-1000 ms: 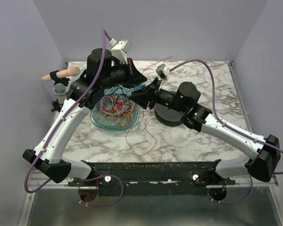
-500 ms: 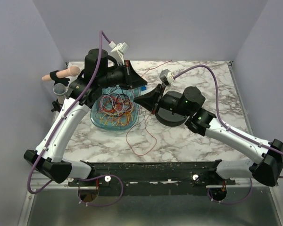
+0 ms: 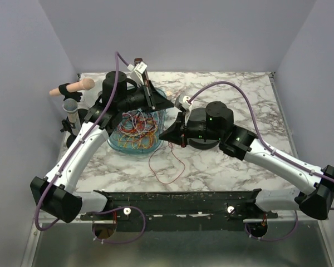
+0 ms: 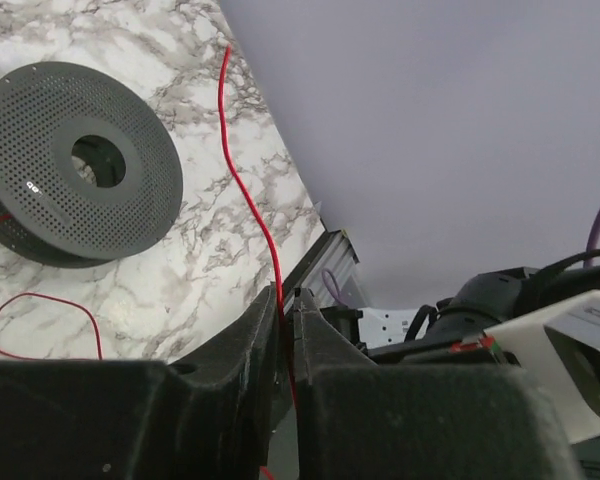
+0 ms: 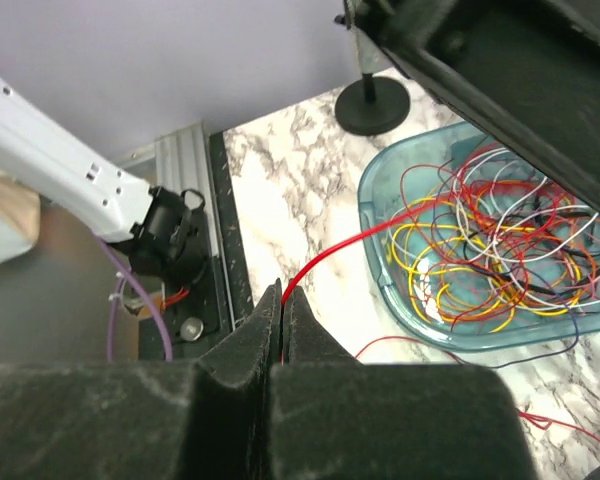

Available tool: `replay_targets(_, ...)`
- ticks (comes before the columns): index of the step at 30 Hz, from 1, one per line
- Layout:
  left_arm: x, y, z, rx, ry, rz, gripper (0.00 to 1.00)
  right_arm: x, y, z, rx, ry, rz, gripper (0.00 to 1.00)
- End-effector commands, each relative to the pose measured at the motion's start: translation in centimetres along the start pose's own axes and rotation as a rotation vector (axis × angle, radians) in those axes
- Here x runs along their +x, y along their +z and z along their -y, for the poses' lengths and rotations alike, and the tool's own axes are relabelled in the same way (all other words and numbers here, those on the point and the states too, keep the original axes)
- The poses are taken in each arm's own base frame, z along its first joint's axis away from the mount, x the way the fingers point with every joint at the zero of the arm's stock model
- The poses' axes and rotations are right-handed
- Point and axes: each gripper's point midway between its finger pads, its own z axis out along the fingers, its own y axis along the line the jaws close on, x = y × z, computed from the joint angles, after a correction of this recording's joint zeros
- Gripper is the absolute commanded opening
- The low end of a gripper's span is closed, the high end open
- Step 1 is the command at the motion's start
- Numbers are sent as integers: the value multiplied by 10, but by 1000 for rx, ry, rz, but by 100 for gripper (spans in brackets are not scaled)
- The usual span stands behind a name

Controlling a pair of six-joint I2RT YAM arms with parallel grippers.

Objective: Wrap the cables

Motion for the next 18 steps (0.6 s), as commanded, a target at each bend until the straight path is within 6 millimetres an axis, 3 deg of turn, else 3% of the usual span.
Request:
replay_targets(1, -5, -6, 11, 93, -70, 46, 20, 16, -5, -16, -80, -11, -135, 1)
replay_targets(5, -9, -11, -3, 106, -127, 73, 17, 25, -10, -21, -111, -16, -195, 1)
replay_targets(10, -10, -16, 0, 126, -119, 76, 18, 28, -19, -23, -114, -48, -220, 1)
replay_targets(13, -5, -15, -3, 127, -136, 60, 24, 26, -20, -22, -119, -67, -244, 1)
replay_targets(18, -5, -19, -6, 102, -121, 63, 42, 18, -30, -21, -113, -163, -266, 1)
